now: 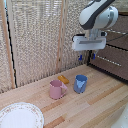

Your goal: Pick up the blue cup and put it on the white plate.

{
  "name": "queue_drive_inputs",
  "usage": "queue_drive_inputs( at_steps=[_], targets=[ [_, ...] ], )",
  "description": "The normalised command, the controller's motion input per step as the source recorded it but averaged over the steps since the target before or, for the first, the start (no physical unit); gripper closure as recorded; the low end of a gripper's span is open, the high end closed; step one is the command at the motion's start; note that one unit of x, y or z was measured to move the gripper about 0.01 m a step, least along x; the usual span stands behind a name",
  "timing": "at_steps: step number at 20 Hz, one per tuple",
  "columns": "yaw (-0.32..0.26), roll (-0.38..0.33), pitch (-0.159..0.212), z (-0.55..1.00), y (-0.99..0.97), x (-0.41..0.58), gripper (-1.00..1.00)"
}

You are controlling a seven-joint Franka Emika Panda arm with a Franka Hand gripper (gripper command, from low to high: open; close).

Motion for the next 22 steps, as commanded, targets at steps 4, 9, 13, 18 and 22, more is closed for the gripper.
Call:
queue_drive_inputs(
  at_steps=[4,9,13,18,22],
  targets=[
    [0.000,-0.047,-0.034,-0.42,-0.07,-0.178,-1.00],
    [0.006,-0.073,-0.081,-0.46,0.00,-0.001,-1.00],
    [0.032,-0.058,-0.084,-0.40,0.00,0.124,-1.00],
    [0.050,-0.063,-0.054,-0.37,0.00,0.171,-1.00],
    [0.049,-0.097,-0.020,-0.38,0.00,0.071,-1.00]
  ],
)
